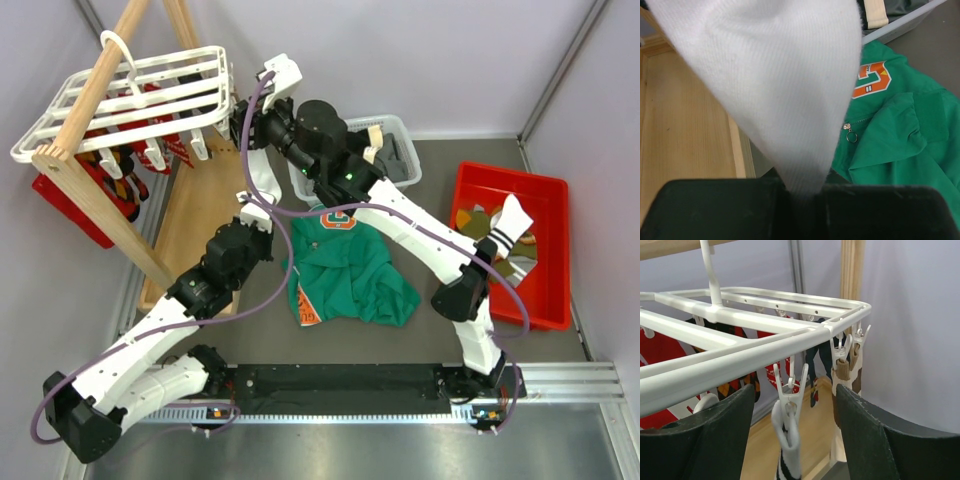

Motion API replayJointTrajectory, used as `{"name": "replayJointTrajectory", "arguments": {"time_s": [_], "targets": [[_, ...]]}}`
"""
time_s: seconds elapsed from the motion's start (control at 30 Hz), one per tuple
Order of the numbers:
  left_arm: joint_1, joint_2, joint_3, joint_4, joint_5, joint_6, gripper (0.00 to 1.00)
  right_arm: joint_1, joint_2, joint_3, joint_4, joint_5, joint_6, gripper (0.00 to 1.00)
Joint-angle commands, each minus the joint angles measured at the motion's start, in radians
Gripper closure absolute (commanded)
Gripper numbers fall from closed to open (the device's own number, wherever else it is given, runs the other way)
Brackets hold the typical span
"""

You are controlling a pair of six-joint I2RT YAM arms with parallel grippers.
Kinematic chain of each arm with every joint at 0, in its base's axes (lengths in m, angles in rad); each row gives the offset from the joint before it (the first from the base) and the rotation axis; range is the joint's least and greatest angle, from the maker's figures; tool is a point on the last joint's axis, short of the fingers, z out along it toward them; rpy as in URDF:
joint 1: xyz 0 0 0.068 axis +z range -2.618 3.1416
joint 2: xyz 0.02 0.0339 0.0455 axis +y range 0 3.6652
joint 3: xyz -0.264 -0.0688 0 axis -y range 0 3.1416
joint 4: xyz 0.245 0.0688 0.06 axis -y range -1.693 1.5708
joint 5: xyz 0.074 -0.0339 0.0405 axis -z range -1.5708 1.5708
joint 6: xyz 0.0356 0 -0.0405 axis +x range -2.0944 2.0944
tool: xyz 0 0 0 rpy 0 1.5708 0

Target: Remove the socks clipped to the hanger

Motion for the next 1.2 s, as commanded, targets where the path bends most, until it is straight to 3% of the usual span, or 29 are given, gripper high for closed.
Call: {"name": "replayJointTrajectory", "arguments": {"time_s": [0.0, 0.53, 0.83, 0.93, 0.97, 1.03, 1.07, 1.17], "targets": [[-0.002, -0.004, 0.031, 0.066, 0.003, 0.014, 1.00, 0.015, -0.003, 0.029, 0.027, -0.020, -0.011, 0.35], [-0.002, 0.002, 0.028, 0.071, 0.035, 0.014, 1.00, 0.015, 0.034, 0.049, 0.049, -0.015, -0.031, 0.42], [-0.002, -0.003, 0.019, 0.077, 0.047, 0.012, 1.00, 0.015, 0.054, 0.052, 0.165, -0.018, -0.029, 0.47], [-0.002, -0.006, 0.016, 0.077, 0.049, 0.012, 1.00, 0.015, 0.067, 0.067, 0.173, -0.011, -0.025, 0.56], [-0.002, -0.006, 0.015, 0.078, 0.049, 0.012, 1.00, 0.015, 0.072, 0.070, 0.173, -0.005, -0.025, 0.72], [-0.002, -0.006, 0.013, 0.075, 0.049, 0.012, 1.00, 0.016, 0.075, 0.075, 0.171, 0.009, -0.023, 0.87], [-0.002, -0.009, 0.011, 0.074, 0.047, 0.014, 1.00, 0.016, 0.075, 0.077, 0.173, 0.011, -0.025, 1.00], [-0.002, -0.015, 0.008, 0.075, 0.044, 0.012, 1.00, 0.015, 0.070, 0.075, 0.170, 0.018, -0.025, 1.00]]}}
